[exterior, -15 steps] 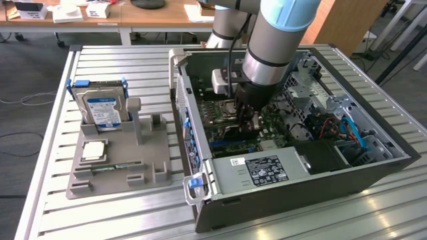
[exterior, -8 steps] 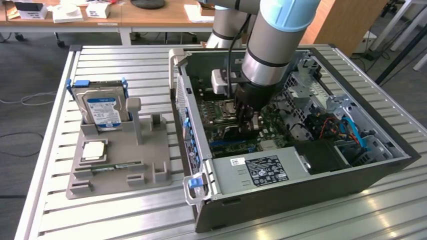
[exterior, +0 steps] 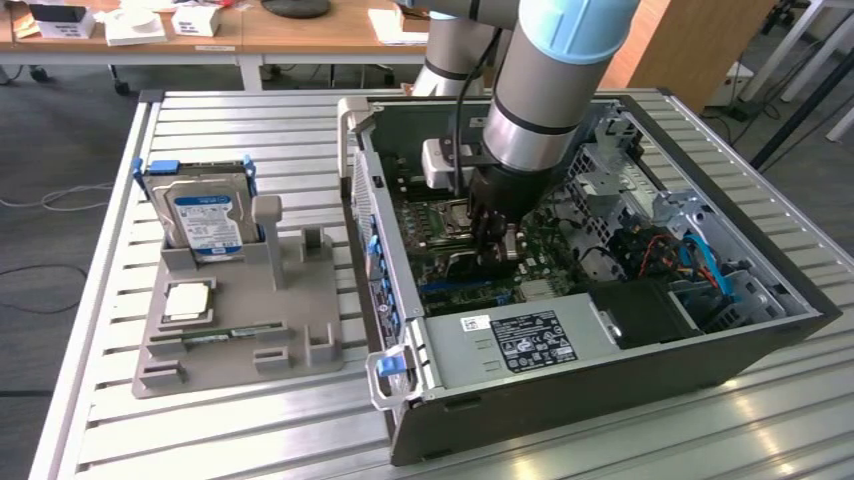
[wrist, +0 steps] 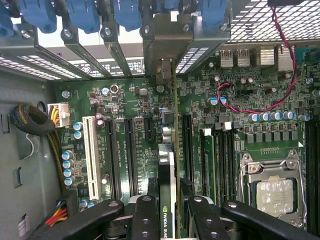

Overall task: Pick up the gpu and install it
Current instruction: 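Insert the gpu into the slot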

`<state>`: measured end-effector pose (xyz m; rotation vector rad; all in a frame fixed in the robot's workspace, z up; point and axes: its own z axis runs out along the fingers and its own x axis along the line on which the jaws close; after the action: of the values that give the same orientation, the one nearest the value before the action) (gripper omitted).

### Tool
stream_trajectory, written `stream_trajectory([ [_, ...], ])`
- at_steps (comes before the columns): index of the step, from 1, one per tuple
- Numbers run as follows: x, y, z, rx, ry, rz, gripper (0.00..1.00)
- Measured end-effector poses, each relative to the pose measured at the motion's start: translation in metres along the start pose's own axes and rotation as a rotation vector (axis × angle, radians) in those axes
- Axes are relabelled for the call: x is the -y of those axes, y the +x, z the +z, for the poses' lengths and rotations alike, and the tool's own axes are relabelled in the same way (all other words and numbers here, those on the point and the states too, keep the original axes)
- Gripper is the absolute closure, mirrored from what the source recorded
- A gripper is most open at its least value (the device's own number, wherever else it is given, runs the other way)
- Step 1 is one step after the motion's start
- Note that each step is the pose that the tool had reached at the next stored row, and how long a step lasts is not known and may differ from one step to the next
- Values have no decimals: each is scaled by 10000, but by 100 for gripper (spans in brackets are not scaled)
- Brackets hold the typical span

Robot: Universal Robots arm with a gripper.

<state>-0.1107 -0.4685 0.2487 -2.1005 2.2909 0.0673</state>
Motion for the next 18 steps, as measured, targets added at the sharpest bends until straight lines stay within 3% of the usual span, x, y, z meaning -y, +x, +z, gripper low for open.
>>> stream_trajectory([
  [18,0,1,20,0,1,-1,73],
])
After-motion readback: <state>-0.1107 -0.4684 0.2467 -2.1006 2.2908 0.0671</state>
